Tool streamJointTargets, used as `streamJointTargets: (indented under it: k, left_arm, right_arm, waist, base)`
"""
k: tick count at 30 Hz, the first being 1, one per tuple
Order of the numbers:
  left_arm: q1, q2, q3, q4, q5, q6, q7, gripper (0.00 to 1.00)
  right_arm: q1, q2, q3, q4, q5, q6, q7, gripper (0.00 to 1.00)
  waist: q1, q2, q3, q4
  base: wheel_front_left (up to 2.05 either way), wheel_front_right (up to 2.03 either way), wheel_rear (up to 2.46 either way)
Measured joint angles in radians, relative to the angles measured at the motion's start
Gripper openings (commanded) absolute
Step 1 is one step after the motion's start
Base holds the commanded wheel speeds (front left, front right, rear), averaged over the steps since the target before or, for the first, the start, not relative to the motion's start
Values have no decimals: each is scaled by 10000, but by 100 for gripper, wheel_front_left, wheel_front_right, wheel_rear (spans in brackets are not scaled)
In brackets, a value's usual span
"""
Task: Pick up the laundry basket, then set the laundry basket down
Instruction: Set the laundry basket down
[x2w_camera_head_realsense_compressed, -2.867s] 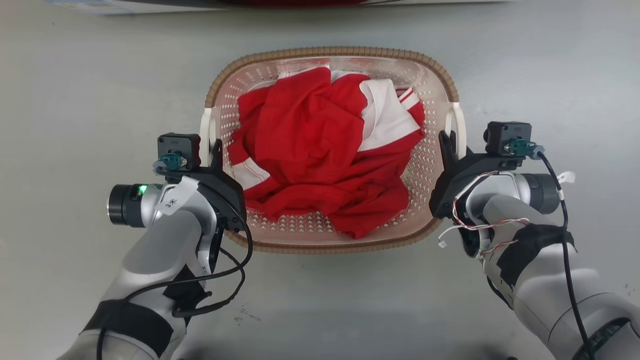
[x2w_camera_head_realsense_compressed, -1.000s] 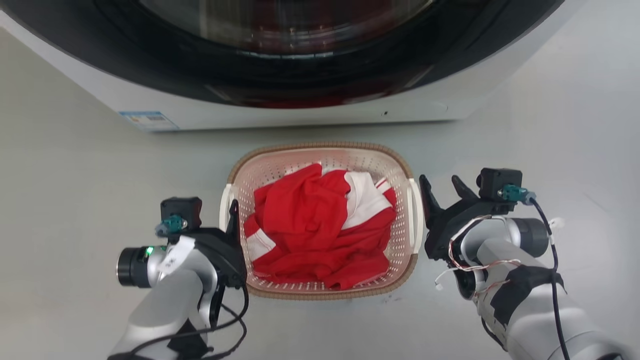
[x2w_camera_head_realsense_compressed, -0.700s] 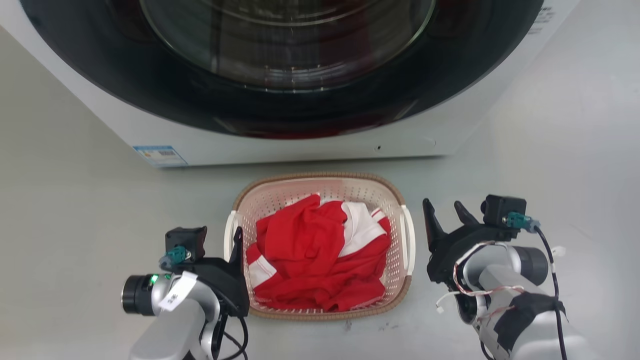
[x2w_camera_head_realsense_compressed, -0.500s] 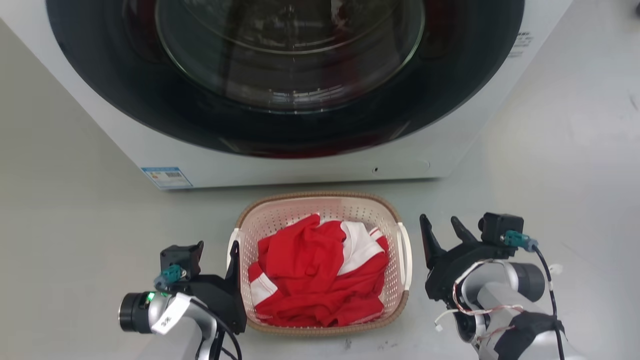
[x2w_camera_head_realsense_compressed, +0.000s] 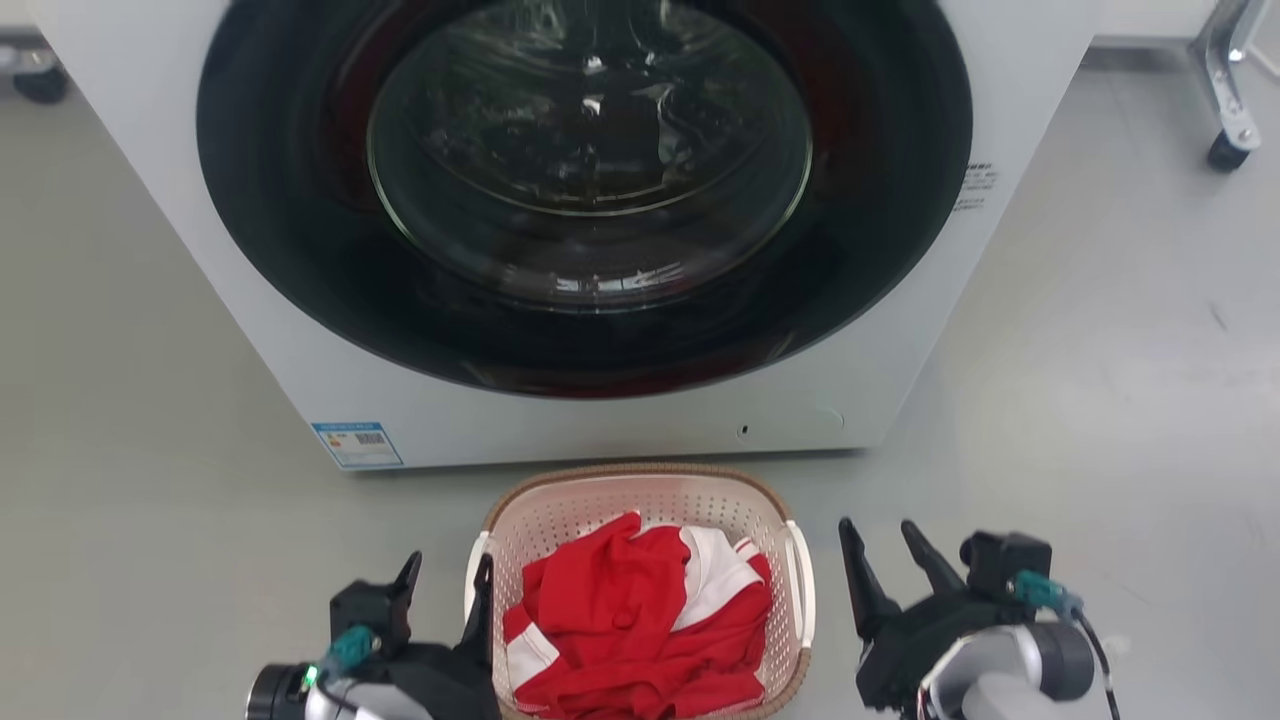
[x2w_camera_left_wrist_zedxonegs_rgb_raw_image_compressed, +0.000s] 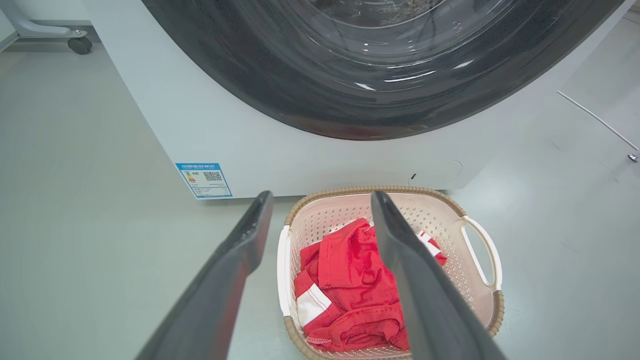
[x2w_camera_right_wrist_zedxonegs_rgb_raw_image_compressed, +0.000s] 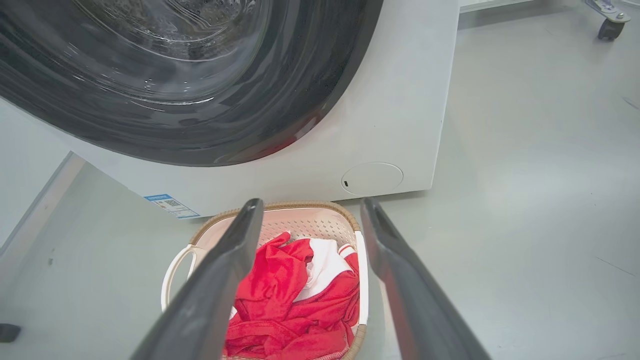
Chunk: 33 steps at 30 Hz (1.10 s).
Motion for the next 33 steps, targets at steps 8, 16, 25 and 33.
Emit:
streamJointTargets:
  k: [8, 16, 25, 33]
  left_arm:
    - [1480, 194, 391, -1195, 343, 86, 0, 100]
    - [2686, 257, 761, -2366, 777, 171, 0, 100]
    - [3556, 293, 1162, -3496, 1210, 173, 0, 100]
    - [3824, 291, 1469, -4121, 1475, 180, 0, 100]
  right_arm:
    - [1466, -79, -564, -1243, -830, -125, 0, 100]
    - [2578, -159, -1087, -2476, -1599, -203, 0, 100]
    - [3463, -205, -1720, -3770, -2345, -215, 0, 100]
    - [3887, -203, -2245, -4464, -2894, -217, 0, 100]
  waist:
    - [0, 0, -786, -25]
    - [0, -1, -1446, -81]
    - [0, 0, -1770, -94]
    - [1, 1, -1793, -77]
  base:
    - [0, 0, 0]
    - [0, 0, 0]
    - [0, 0, 0]
    - [0, 0, 0]
